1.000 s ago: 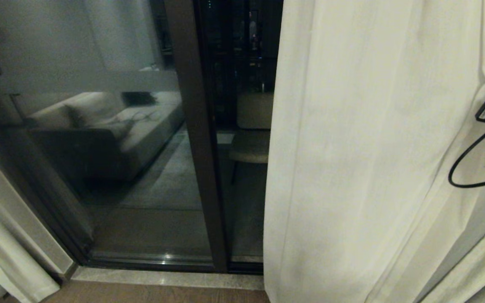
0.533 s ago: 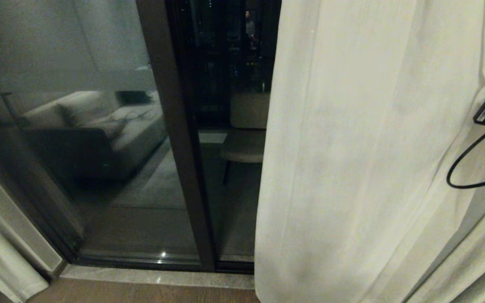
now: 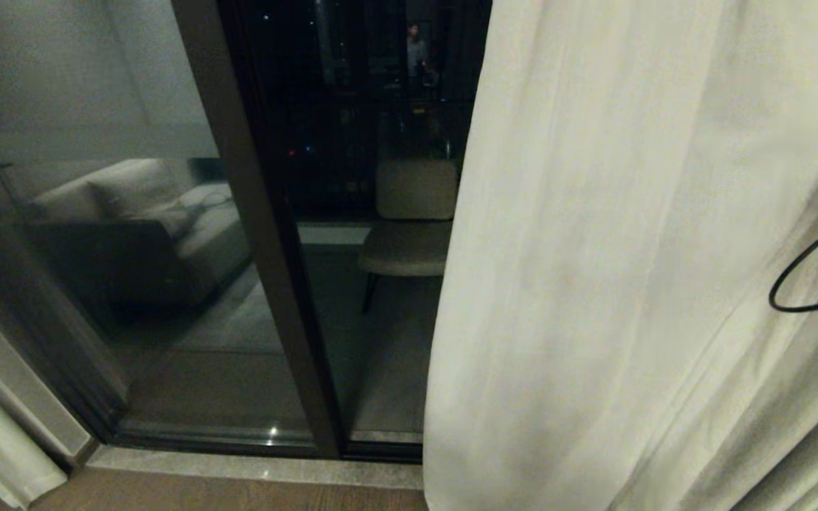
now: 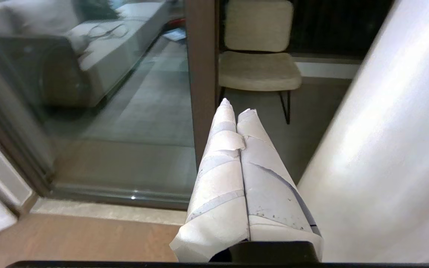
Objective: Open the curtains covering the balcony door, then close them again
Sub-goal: Pull the inner curtains open on both sides
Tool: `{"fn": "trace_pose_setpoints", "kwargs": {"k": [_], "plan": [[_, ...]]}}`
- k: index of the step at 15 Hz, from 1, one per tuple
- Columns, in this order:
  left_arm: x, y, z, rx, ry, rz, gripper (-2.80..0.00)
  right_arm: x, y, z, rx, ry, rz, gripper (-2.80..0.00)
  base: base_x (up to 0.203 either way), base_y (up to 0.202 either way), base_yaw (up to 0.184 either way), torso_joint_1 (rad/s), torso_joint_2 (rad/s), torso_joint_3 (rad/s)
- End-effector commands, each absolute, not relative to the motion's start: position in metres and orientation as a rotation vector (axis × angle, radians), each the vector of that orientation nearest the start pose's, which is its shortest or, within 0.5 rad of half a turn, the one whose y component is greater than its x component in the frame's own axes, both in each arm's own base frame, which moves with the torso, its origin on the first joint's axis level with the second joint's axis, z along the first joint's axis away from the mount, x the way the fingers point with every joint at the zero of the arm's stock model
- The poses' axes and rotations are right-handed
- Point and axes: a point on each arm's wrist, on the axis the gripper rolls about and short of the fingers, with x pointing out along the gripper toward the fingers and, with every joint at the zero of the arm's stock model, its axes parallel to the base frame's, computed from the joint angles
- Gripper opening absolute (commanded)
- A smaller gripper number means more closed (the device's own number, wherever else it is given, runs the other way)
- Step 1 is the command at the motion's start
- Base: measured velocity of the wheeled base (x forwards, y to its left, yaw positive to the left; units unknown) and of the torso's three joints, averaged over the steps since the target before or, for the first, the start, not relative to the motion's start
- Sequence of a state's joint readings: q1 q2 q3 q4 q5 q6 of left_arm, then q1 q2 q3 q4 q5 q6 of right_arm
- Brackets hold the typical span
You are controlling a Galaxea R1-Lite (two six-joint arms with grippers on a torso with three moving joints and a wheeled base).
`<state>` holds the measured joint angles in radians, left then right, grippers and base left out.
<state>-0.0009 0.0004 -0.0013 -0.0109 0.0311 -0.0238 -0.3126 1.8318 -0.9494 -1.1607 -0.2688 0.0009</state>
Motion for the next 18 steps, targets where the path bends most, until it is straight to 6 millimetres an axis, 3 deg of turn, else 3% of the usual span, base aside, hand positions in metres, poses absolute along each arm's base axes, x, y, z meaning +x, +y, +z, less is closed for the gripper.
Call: {"fn": "trace_pose_setpoints", "kwargs": {"k": [1, 18], "plan": [[-0.0229, 0.0008, 0.077, -0.025, -0.013, 0.031, -2.8, 0.3272, -0.1139, 0.2304, -0.007, -0.286, -0.584, -2.8, 0.0, -0.193, 0.004, -0.007, 0.0, 0.002], [-0.0228, 0.0008, 0.0766, -0.023, -0.011, 0.031, -2.8, 0.325, -0.1131, 0.2329, -0.007, -0.294, -0.583, -2.8, 0.0, -0.18, 0.002, 0.004, 0.0, 0.003]]}}
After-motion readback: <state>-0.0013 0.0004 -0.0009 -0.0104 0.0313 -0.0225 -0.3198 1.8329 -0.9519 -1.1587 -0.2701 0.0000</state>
